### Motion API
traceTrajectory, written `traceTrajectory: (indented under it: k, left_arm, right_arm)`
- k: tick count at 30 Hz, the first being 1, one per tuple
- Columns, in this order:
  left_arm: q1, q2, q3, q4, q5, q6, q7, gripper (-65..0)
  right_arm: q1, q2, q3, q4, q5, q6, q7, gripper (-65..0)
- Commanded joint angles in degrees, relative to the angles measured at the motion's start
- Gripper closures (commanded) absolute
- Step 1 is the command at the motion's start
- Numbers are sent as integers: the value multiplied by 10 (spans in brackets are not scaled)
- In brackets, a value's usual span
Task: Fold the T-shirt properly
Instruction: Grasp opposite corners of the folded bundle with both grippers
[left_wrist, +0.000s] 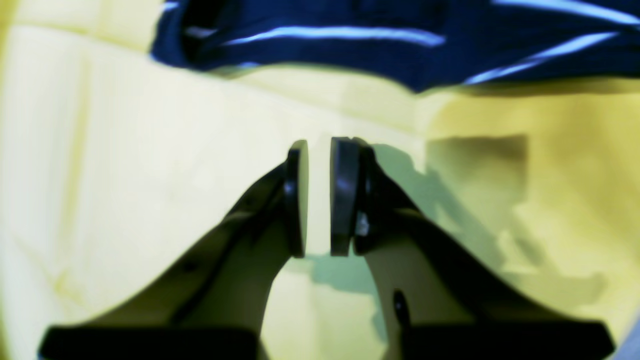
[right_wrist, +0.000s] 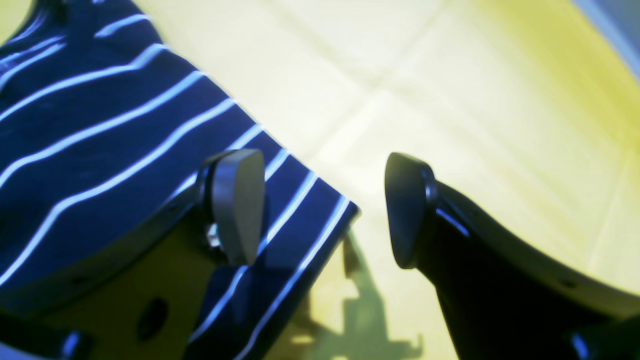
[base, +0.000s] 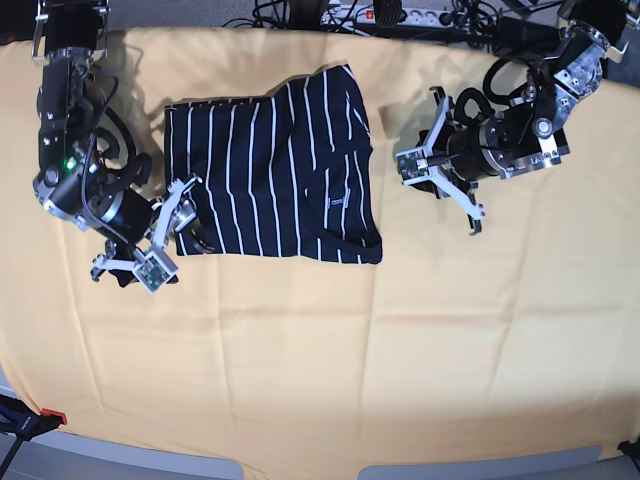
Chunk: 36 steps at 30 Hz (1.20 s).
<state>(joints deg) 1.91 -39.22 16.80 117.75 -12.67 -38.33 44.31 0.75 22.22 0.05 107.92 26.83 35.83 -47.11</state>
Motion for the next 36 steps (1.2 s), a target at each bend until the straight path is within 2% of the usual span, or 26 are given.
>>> traceTrajectory:
  k: [1,3,5,7,8,9,11,12,13,17,20,22,28,32,36]
  left_arm:
    - [-8,-4,-4,19,-43,-11,-25,-92]
    - [-8,-4,-4,40,-130,-17,-41,-92]
    - [-6,3,-3,52,-217,-17,-41,-92]
    - [4,16,-3,52,-242,-17,-38,-92]
    - [12,23,-3,51,-238,-17,-34,-91]
    - [17,32,-3,49,-225,-17,-34,-91]
    - [26,48,2,49,-202,-17,-34,-61]
    - [25,50,12,49,-193,-17,-35,-28]
    - [25,49,27,49,-181,-17,-39,0]
    - [27,49,97,37,-108,-17,-41,0]
    - [24,49,137,24,-31,-17,-45,0]
    - [23,49,145,24,-4,6,-54,0]
    - [23,47,146,6,17,9,-55,0]
    - [22,48,146,-23,17,26,-60,0]
    - [19,48,146,-43,24,26,-71,0]
  right_arm:
    - [24,8,4,-9,16,10,15,-398]
    - [45,8,4,-37,33,26,14,-398]
    - [56,8,3,-54,35,28,15,-387]
    - [61,8,3,-66,34,28,16,-338]
    - [63,8,3,-72,34,27,16,-288]
    - [67,8,3,-80,34,25,16,-210]
    - [76,8,3,-96,34,26,19,-20]
    - [82,8,3,-105,33,26,25,0]
    - [87,8,3,-115,33,29,32,0]
    - [111,8,-21,-161,24,42,43,0]
    - [137,9,-67,-201,-18,42,45,0]
    - [151,12,-93,-217,-33,39,47,0]
    - [160,47,-164,-247,-33,42,37,0]
    - [159,64,-205,-255,-33,42,16,0]
    - [159,74,-216,-254,-21,42,16,0]
